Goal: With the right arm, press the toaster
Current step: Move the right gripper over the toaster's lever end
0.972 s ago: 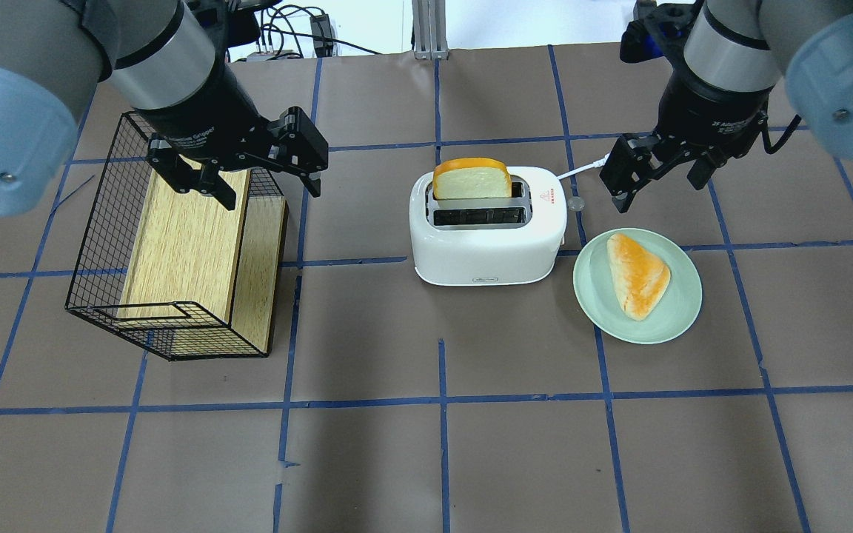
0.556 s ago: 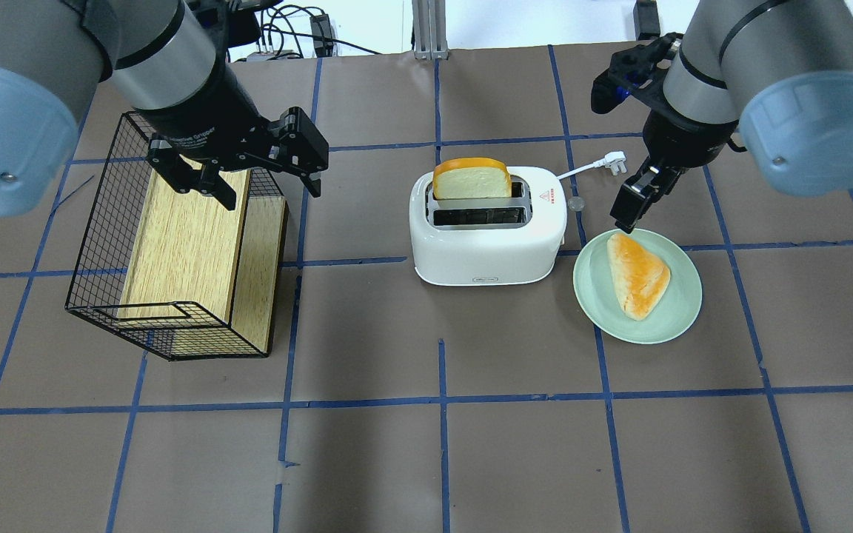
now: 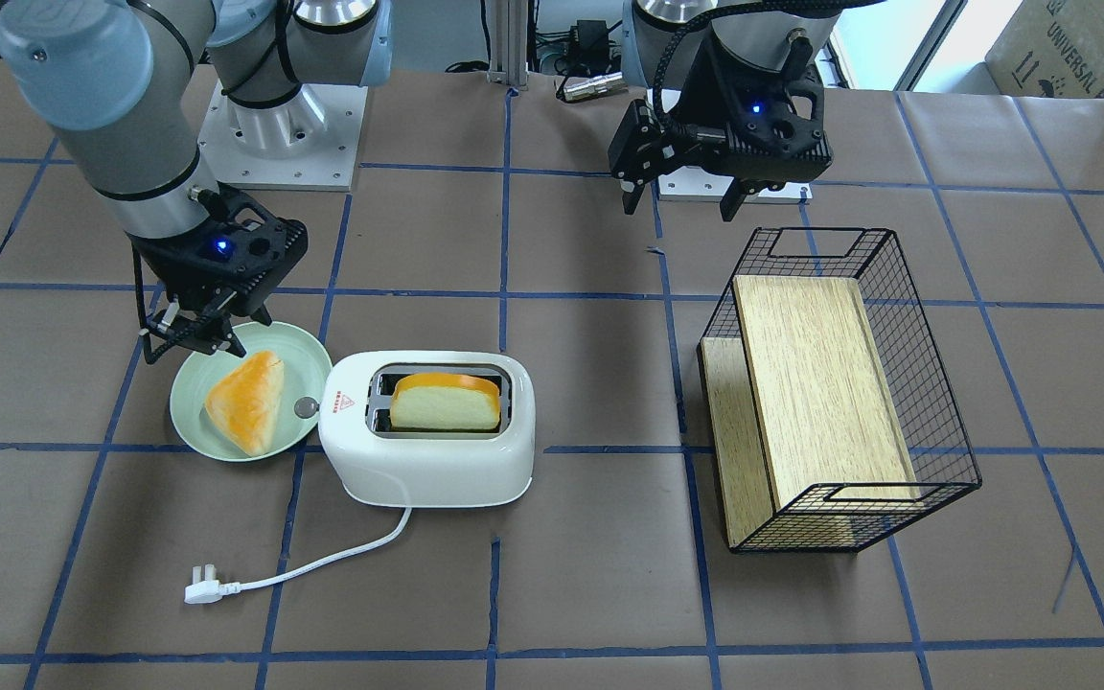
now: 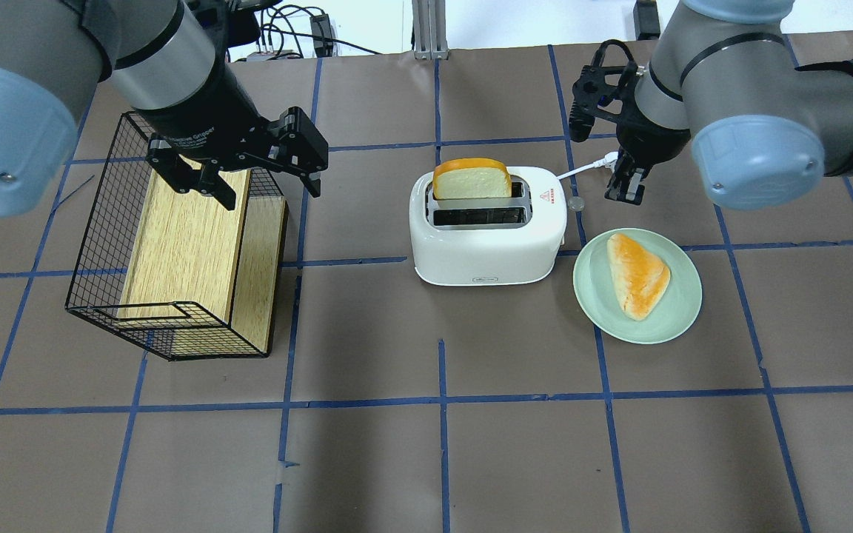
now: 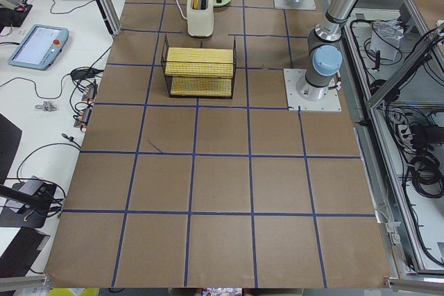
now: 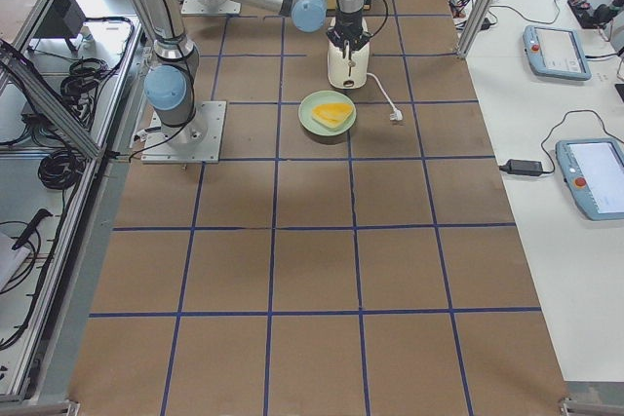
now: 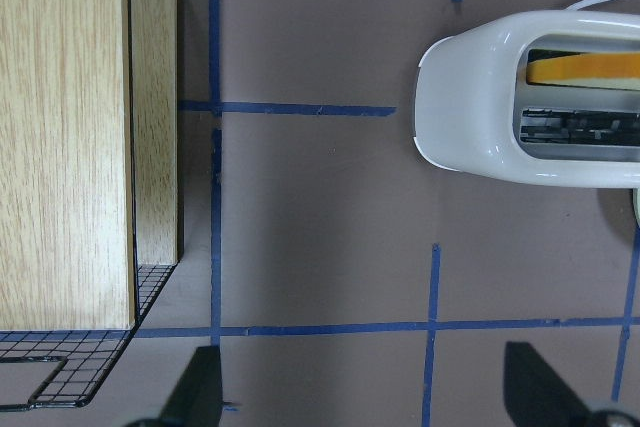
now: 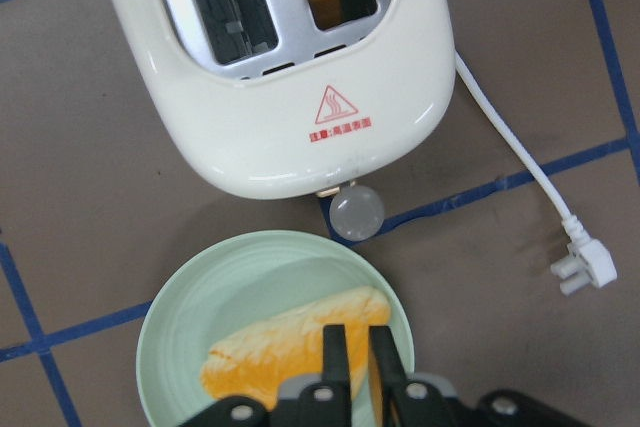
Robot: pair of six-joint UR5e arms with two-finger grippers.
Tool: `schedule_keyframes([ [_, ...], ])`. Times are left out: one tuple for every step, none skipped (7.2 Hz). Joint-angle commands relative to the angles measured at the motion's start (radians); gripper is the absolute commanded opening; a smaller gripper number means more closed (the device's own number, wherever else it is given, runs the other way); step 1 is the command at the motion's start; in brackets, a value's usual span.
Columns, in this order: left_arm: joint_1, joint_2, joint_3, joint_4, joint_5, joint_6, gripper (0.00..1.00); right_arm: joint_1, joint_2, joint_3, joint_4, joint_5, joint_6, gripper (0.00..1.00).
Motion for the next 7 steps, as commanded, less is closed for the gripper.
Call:
schedule_keyframes([
  [-0.001, 0.000, 0.000, 0.000, 0.000, 0.000, 1.00, 0.002, 0.026, 0.002, -0.041, 0.087, -0.053, 0.10],
  [0.000, 0.000, 0.000, 0.000, 0.000, 0.000, 1.00, 0.002, 0.046, 0.000, -0.051, 0.090, -0.064, 0.10],
  [0.000, 0.000, 0.000, 0.000, -0.001, 0.000, 1.00, 0.001, 0.070, 0.000, -0.097, 0.090, -0.085, 0.10],
  [0.000, 0.000, 0.000, 0.000, 0.000, 0.000, 1.00, 0.002, 0.082, 0.002, -0.099, 0.090, -0.093, 0.10],
  [0.000, 0.000, 0.000, 0.000, 0.000, 0.000, 1.00, 0.001, 0.102, 0.002, -0.098, 0.087, -0.155, 0.10],
  [0.000, 0.000, 0.000, 0.000, 0.000, 0.000, 1.00, 0.001, 0.116, 0.002, -0.099, 0.087, -0.168, 0.10],
  [-0.001, 0.000, 0.000, 0.000, 0.000, 0.000, 1.00, 0.001, 0.131, 0.005, -0.096, 0.087, -0.168, 0.10],
])
